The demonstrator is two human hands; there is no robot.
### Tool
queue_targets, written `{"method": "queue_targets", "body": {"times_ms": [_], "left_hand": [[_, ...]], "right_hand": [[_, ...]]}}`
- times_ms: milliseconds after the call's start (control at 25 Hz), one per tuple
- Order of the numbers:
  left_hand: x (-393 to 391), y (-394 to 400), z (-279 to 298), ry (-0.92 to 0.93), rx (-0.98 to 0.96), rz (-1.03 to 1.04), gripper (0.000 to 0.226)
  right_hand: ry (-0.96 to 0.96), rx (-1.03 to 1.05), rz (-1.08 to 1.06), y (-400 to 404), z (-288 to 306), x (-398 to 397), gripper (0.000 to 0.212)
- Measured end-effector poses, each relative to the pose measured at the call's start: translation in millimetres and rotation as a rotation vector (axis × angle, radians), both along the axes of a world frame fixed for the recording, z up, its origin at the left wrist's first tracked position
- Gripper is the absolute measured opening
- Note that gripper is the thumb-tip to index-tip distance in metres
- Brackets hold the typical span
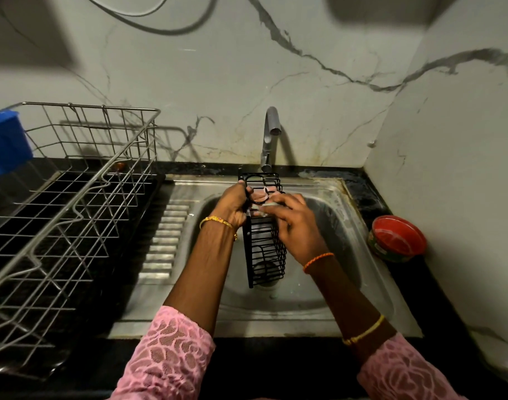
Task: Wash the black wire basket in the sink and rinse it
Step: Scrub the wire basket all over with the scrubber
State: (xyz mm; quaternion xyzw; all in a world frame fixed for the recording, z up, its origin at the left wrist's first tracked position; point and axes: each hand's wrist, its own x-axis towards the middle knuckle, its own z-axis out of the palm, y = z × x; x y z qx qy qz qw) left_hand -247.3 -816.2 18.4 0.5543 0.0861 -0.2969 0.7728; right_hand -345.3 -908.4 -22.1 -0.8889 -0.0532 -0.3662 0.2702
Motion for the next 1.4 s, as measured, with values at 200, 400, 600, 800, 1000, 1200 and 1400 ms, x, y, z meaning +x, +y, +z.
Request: {"method": "queue_targets", "body": {"times_ms": [200, 400, 600, 800, 1000, 1200, 1400], "left_hand": [[-12, 3, 5, 0.047, -0.051, -0.020, 0.041], [-8, 0, -4, 0.068, -0.077, -0.021, 0.046], [-3, -2, -16, 0.123, -0.163, -0.016, 0.054], [-2, 3, -26, 0.111, -0.191, 0.058, 0.054], [-10, 2, -33, 0.148, -0.287, 0.129, 0.062], [-15, -1, -38, 0.200, -0.408, 0.252, 0.057], [-19, -4, -43, 0.262, -0.510, 0.315, 0.056]], "right_hand": [[0.075, 0.143, -0.114, -23, -10, -5, 0.041], [0.041, 0.026, 0.008, 9, -8, 1, 0.040], [0.021, 0.308, -0.119, -23, -22, -4, 0.036], [0.152, 0.809, -0.180, -15, -37, 1, 0.020], [-0.094, 0.641, -0.410, 18, -35, 3, 0.024], [-0.188, 0.467, -0.396, 37, -50, -13, 0.026], [-0.176, 0.456, -0.296, 53, -51, -23, 0.021]]}}
